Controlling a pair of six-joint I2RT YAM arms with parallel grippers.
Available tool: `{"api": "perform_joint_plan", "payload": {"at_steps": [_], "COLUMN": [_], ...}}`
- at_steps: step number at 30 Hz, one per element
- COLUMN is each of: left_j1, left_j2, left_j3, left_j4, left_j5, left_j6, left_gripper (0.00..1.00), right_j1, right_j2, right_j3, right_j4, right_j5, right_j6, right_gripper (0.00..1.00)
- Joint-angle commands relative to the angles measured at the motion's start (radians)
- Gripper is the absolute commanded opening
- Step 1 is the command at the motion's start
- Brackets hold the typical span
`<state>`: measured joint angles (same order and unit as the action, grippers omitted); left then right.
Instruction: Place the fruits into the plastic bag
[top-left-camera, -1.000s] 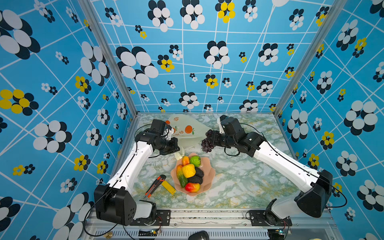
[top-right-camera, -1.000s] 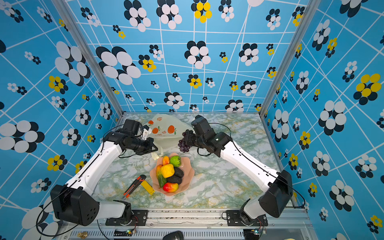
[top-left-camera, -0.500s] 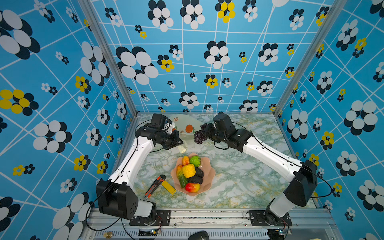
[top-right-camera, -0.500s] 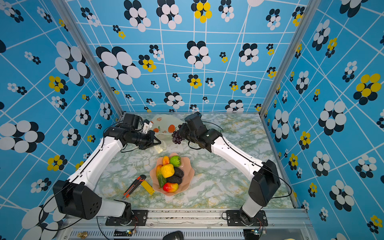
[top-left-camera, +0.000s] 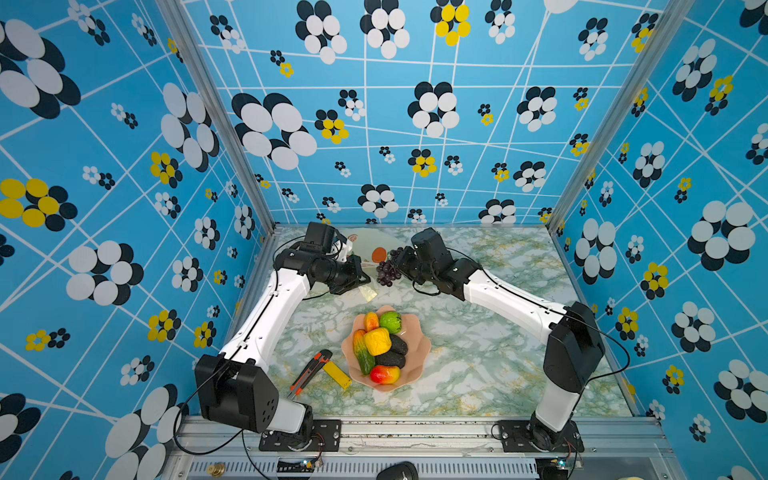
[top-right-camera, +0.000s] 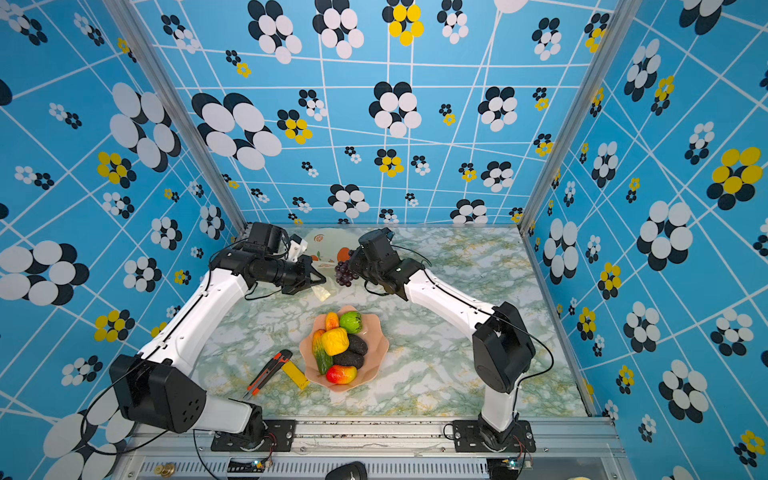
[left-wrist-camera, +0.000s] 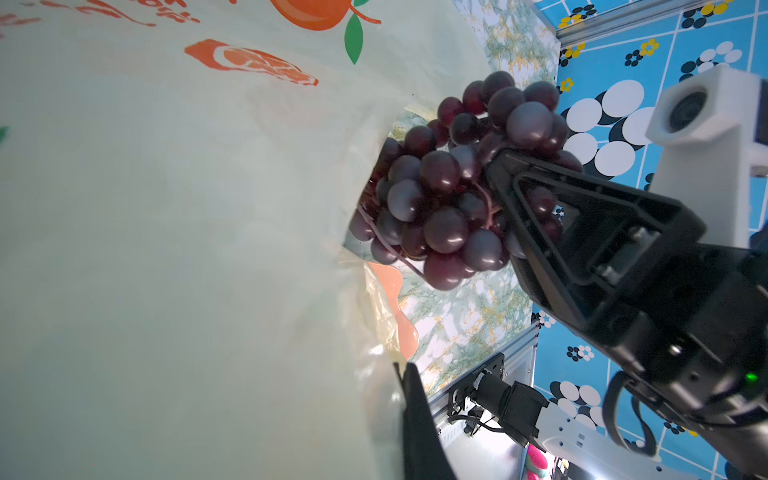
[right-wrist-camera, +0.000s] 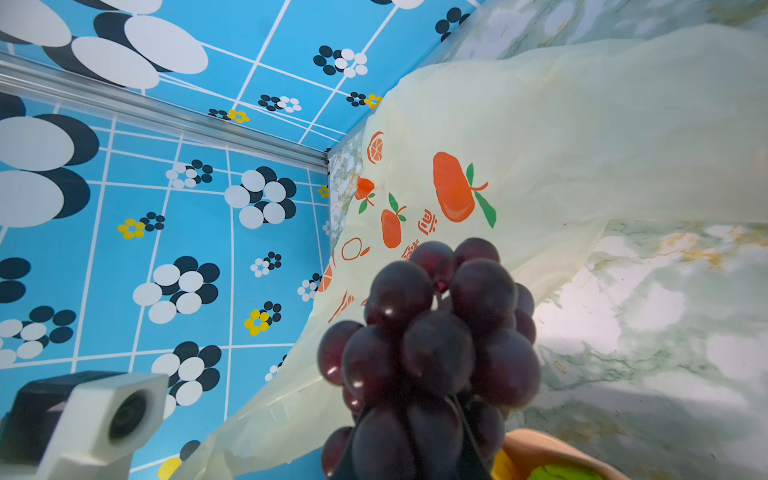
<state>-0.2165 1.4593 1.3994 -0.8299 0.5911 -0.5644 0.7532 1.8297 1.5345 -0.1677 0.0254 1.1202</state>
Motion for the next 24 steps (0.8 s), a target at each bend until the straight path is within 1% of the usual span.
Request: {"api": "perform_joint_plan", "payload": {"at_steps": [1,5,9,16,24], "left_j1": [-0.011,-0.019,-0.028,-0.042,-0.053], "left_j2": [0.019,0.031,0.041,0.064,0.084], "left_j3": [0.042,0.049,0.053,0.071,0.099], "left_j4": [0.010,0.035,0.050,0.061,0.061], "left_j5": [0.023,0.033,0.028,0.028,0.026], "left_j6": [-0.025,-0.057,-0.073,-0.081,-0.083], "left_gripper": [0.00,0.00,0.00,0.00,0.00], "right_j1": [-0.004,0.003,0.015,0.029,0.044], "right_j2": [0.023,0.027,0.022,0.036,0.064], "right_j3": [0.018,-0.024,-0.046,-0.049,-0.085], "right_j4": [0.100,0.136,0.130,0.129,0.196], "right_j5": [0.014,0.080,0.137,0.134,0.114], "right_j6": [0.090,0.222,0.322,0.426,0.579], "right_gripper": [0.18,0.16,0.16,0.16,0.16]}}
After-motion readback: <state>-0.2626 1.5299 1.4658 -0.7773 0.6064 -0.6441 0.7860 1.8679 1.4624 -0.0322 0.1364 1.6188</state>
